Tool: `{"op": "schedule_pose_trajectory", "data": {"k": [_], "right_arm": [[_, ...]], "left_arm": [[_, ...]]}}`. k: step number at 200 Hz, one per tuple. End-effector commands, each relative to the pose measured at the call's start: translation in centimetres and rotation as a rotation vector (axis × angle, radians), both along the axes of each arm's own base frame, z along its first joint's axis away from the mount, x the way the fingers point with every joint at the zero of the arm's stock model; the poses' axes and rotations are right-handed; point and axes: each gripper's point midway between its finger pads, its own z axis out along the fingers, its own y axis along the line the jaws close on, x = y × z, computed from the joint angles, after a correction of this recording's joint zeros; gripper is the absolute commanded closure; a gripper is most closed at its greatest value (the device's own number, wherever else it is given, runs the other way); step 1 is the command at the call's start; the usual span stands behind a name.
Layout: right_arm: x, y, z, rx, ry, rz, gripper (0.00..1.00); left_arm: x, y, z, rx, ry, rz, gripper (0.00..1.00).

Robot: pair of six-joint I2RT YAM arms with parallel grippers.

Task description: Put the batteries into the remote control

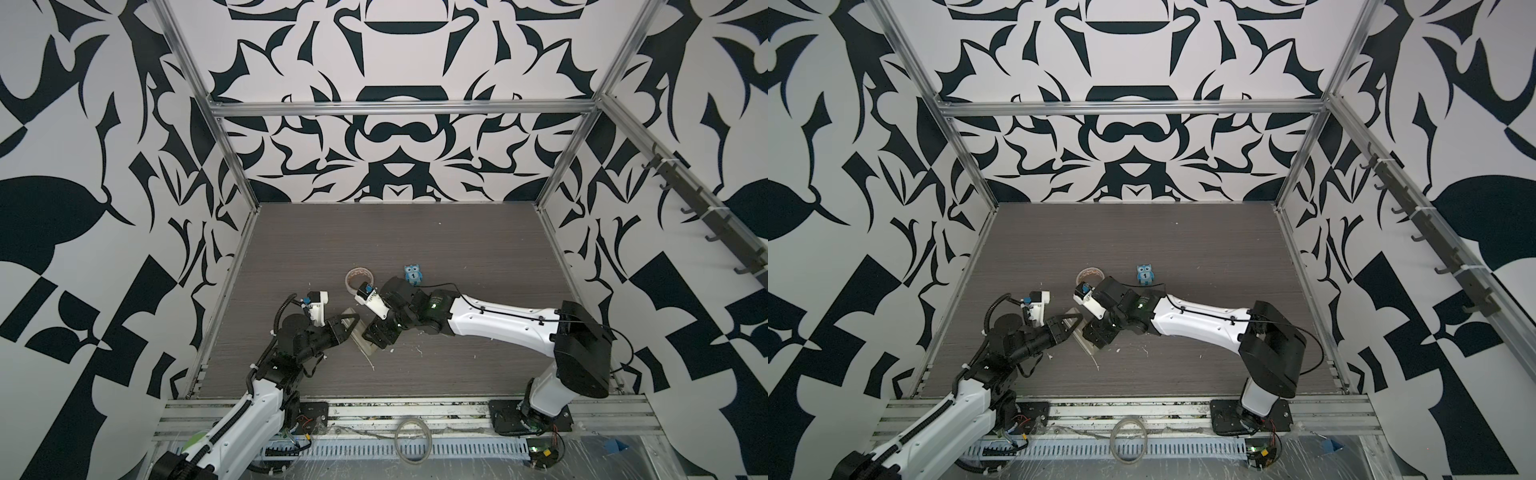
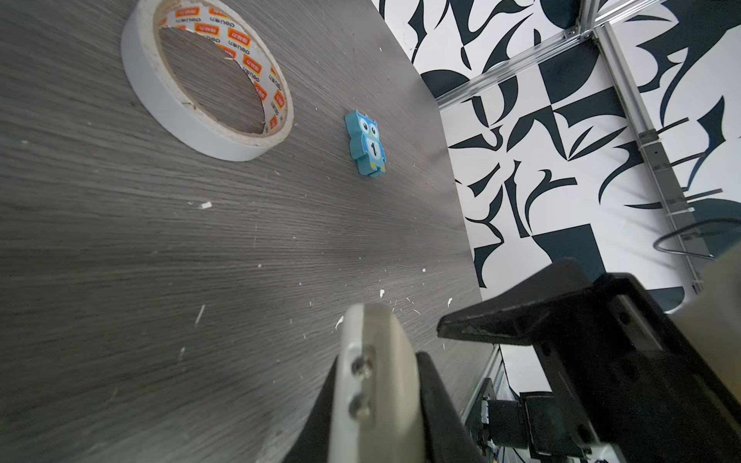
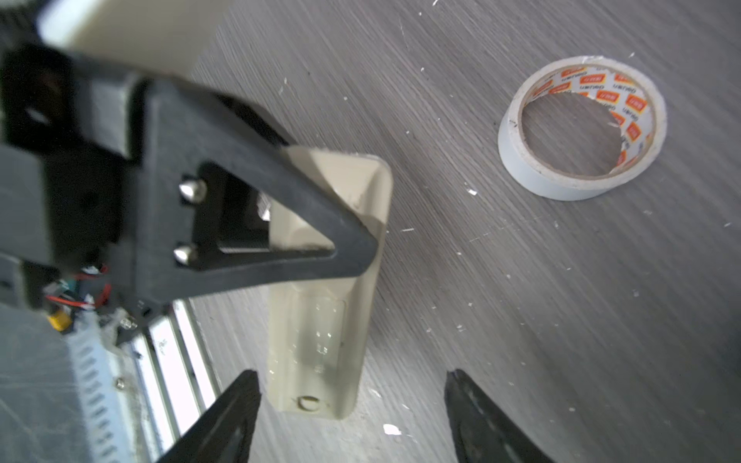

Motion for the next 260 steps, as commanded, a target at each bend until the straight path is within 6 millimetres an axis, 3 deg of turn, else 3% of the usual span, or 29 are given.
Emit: {"op": "schedule_pose_trajectory", "data": {"k": [1, 94, 153, 246, 260], "right_arm": [[-0.4, 0.8, 0.3, 0.039, 0.009, 0.009, 0.17], [0.0, 1.8, -2.0, 0.015, 0.029, -0.010, 0.18], [-0.1, 1.7, -2.7, 0.005, 0.035, -0.007, 0.35], [0.1, 1.4, -2.0, 0.025, 0.009, -0.015, 0.66], [0.1, 1.3, -1.6, 0.038, 0.002, -0.017, 0.70]], "left_arm": [[0.5, -0.4, 2.5, -0.042, -0.066, -0.008, 1.00], [0.8, -0.4, 3.9, -0.075, -0.081, 0.008, 1.00], [1.2, -0.4, 4.4, -0.097, -0.087, 0.024, 1.00], [1.3, -0.2, 4.0, -0.087, -0.079, 0.036, 1.00], [1.2, -0.2, 3.7, -0.078, -0.078, 0.035, 0.87]]}}
